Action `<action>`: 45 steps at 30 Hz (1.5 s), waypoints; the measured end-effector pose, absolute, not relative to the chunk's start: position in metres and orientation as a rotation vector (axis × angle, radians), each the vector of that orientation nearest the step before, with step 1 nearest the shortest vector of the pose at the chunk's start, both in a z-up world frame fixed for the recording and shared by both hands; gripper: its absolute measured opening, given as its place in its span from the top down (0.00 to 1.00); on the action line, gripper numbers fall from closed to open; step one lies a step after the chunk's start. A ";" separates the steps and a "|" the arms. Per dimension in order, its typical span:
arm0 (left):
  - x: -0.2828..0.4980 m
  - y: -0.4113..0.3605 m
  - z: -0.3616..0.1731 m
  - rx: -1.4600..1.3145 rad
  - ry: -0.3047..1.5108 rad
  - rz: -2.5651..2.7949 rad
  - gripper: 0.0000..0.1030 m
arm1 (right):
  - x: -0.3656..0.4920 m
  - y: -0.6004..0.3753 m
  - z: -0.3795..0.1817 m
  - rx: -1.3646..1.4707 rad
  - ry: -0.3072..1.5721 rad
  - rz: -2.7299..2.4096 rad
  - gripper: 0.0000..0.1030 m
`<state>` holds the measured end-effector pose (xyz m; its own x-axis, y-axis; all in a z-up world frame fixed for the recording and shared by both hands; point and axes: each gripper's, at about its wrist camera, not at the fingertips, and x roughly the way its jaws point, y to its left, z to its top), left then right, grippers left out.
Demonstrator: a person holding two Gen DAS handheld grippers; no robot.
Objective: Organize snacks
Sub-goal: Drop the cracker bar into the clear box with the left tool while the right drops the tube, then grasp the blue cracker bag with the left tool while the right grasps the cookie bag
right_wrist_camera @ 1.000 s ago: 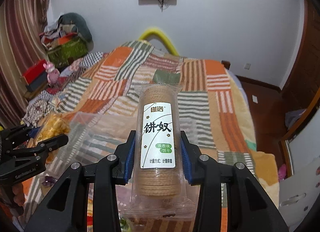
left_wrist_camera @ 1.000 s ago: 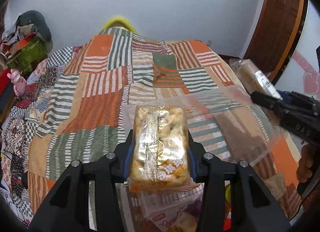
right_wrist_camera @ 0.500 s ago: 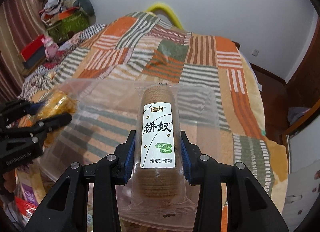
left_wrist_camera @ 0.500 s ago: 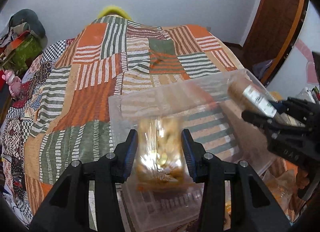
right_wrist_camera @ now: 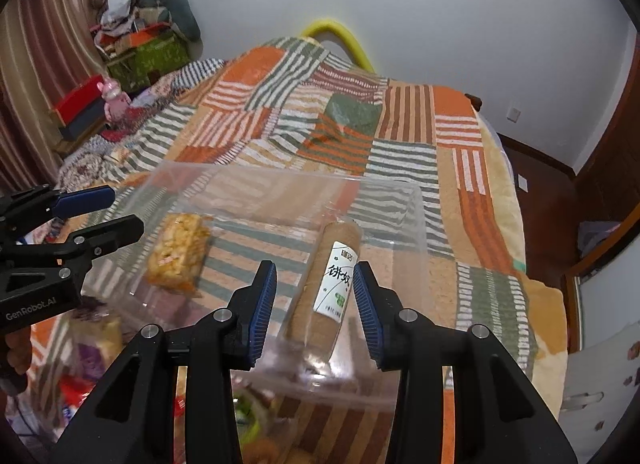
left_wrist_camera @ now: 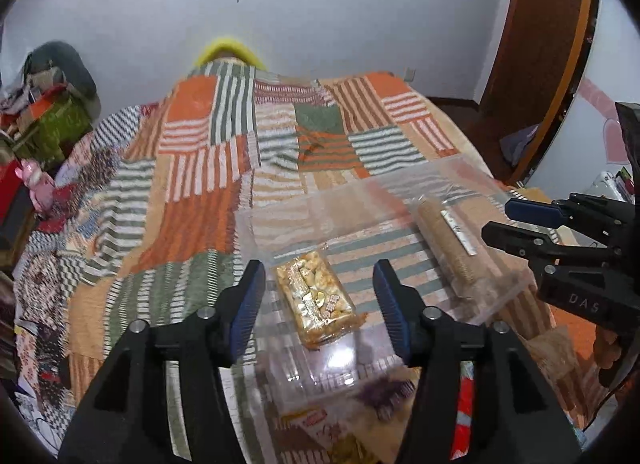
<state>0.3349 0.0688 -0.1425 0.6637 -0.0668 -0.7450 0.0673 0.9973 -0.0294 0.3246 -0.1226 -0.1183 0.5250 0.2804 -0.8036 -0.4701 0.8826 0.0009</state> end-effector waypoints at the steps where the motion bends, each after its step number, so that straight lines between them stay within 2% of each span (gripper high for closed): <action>1: 0.331 0.068 -0.138 0.008 0.832 -0.075 0.43 | 0.320 -0.125 -0.113 -0.220 0.906 0.457 0.64; 5: 0.303 0.066 -0.117 0.027 0.784 -0.077 0.38 | 0.305 -0.128 -0.096 -0.213 0.870 0.461 0.62; 14: 0.238 0.071 -0.099 0.030 0.758 -0.073 0.34 | 0.254 -0.143 -0.062 -0.149 0.777 0.460 0.45; 22: 0.186 0.078 -0.118 0.013 0.818 -0.072 0.31 | 0.215 -0.157 -0.068 -0.112 0.784 0.458 0.43; 30: 0.158 0.075 -0.151 -0.045 0.906 -0.103 0.30 | 0.180 -0.170 -0.098 -0.110 0.848 0.437 0.41; 38: 0.156 0.052 -0.181 -0.030 0.967 -0.162 0.30 | 0.171 -0.183 -0.137 -0.073 0.979 0.430 0.41; 45: 0.171 0.045 -0.207 -0.061 1.021 -0.176 0.30 | 0.167 -0.174 -0.147 -0.062 1.004 0.464 0.41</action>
